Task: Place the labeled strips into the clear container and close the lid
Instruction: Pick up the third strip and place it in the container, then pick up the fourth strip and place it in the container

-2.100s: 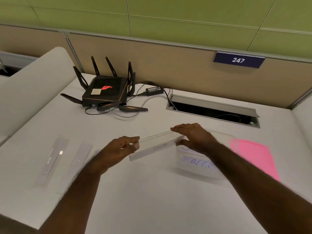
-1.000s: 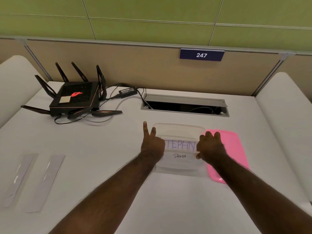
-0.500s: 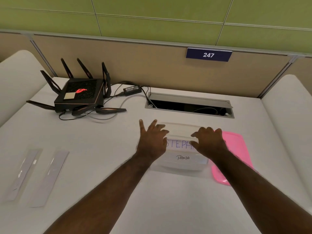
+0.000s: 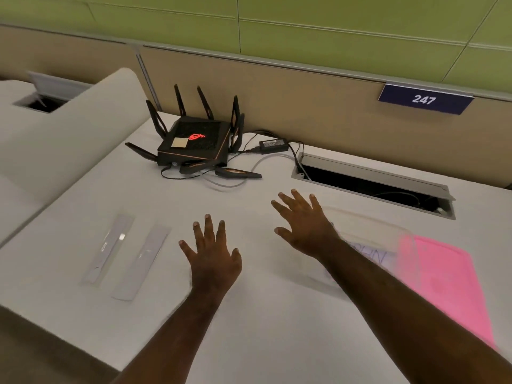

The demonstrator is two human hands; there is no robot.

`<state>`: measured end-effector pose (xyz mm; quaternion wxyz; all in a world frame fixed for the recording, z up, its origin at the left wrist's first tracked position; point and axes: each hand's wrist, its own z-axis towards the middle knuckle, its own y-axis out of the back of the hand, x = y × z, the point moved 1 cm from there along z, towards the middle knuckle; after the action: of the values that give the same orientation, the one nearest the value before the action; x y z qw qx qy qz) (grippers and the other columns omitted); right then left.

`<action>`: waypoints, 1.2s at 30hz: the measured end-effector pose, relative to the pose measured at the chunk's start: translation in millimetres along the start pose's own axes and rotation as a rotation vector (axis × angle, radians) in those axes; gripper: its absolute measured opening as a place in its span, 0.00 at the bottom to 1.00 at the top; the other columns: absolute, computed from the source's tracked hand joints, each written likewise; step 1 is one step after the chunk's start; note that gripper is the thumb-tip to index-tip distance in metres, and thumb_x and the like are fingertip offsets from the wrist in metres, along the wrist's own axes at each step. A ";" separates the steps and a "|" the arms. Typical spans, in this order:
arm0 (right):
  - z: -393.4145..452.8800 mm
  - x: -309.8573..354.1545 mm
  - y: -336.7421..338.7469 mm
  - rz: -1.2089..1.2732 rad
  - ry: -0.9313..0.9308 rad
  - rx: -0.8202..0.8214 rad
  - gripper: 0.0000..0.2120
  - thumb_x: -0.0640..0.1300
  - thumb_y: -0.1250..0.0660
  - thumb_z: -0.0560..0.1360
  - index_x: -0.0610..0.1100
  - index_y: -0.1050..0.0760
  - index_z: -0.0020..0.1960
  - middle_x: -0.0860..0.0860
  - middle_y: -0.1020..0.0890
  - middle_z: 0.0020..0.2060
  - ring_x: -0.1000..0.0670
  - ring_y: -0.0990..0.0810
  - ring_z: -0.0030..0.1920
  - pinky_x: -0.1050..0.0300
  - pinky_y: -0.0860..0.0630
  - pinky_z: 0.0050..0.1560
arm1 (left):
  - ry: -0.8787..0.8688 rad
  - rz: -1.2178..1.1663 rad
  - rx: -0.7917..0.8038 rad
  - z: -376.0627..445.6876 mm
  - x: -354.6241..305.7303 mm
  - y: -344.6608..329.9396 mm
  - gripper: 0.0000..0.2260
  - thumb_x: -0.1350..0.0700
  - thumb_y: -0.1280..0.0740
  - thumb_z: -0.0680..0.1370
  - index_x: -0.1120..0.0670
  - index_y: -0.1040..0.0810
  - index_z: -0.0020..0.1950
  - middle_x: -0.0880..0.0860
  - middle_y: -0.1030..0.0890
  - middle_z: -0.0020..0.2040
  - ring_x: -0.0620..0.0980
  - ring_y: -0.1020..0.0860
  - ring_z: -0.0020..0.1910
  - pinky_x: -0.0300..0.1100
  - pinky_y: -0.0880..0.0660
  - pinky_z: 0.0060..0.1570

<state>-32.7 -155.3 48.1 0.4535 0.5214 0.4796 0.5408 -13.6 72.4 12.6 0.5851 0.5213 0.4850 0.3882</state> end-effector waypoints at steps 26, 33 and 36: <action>88.1 247.8 -125.2 -0.027 0.473 0.321 0.40 0.60 0.40 0.77 0.50 0.59 0.78 0.50 0.58 0.78 0.45 0.61 0.78 0.41 0.66 0.72 | 0.243 0.133 -0.089 -47.4 186.6 -1.3 0.14 0.65 0.26 0.70 0.64 0.18 0.55 0.65 0.15 0.46 0.66 0.19 0.54 0.83 0.42 0.56; 82.5 207.2 -110.4 0.007 0.404 0.168 0.41 0.50 0.35 0.77 0.49 0.60 0.78 0.49 0.57 0.79 0.45 0.59 0.78 0.37 0.60 0.73 | 0.348 -0.333 -0.002 -22.5 174.2 27.3 0.14 0.63 0.38 0.78 0.53 0.22 0.62 0.49 0.15 0.50 0.51 0.22 0.61 0.64 0.51 0.72; 80.8 171.6 -94.6 0.014 0.349 0.105 0.41 0.46 0.35 0.77 0.50 0.61 0.78 0.49 0.57 0.79 0.45 0.59 0.78 0.36 0.57 0.73 | 0.290 -0.567 0.050 -11.7 156.3 45.1 0.15 0.66 0.39 0.78 0.53 0.20 0.59 0.47 0.15 0.46 0.50 0.22 0.59 0.53 0.35 0.69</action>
<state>39.3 30.6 -23.9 0.3317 0.4458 0.5750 0.6005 13.0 232.2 31.8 0.5816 0.3187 0.6989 0.2679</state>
